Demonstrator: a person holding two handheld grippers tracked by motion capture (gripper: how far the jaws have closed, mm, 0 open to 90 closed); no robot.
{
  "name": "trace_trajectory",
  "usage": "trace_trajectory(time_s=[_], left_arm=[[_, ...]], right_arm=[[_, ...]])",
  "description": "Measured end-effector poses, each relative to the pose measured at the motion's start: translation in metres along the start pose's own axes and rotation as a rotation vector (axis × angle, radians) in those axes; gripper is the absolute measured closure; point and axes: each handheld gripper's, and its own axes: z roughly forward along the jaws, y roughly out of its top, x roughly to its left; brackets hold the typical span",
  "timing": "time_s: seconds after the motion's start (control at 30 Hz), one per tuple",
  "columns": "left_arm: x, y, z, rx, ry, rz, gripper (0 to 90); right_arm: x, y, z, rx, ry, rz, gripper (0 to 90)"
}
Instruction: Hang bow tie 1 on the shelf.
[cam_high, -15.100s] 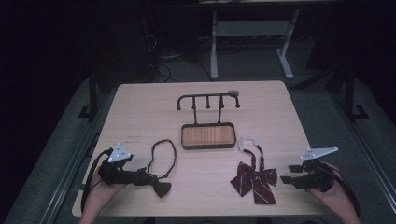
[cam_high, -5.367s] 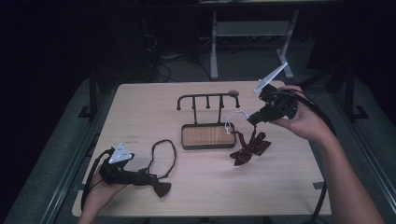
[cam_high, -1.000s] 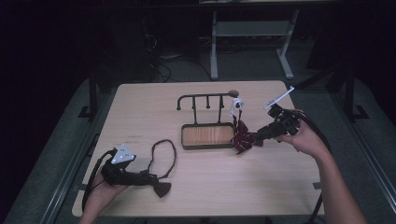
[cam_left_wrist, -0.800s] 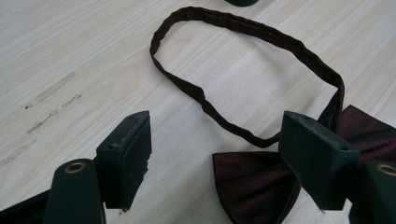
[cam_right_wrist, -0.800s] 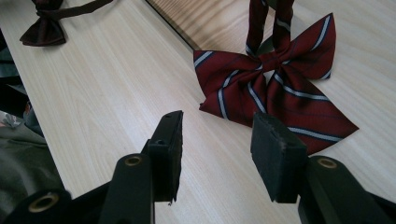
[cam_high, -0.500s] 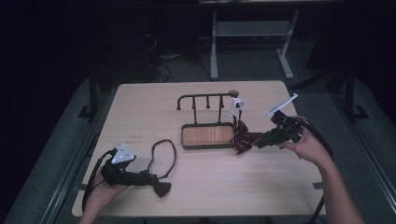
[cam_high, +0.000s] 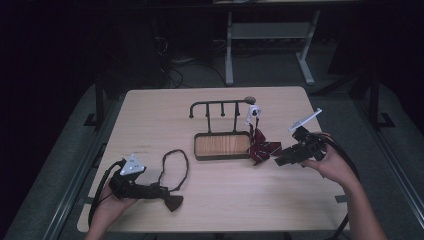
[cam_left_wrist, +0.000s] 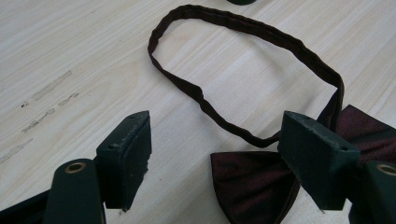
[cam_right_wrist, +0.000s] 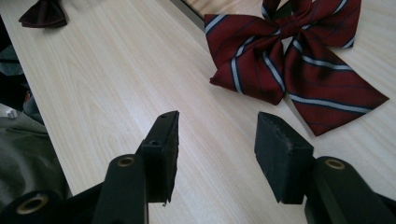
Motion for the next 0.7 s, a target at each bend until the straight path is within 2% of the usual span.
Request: trace_trajectory(time_s=[0.23,0.4,0.47,0.7], left_arm=[[0.0,0.0,0.0,0.0,-0.002,-0.001,26.2],[-0.001,0.0,0.001,-0.003,-0.007,-0.017,26.3],[0.001,0.001,0.0,0.005,-0.004,0.0,26.3],[0.003,0.001,0.0,0.001,-0.009,-0.008,26.3]], right_arm=[[0.002,-0.01,0.004,-0.004,0.004,0.007,48.5],[0.004,-0.016,0.007,-0.003,0.005,0.004,48.1],[0.005,-0.019,0.008,-0.002,0.003,0.003,47.6],[0.011,-0.026,0.011,-0.011,0.002,0.007,46.9]])
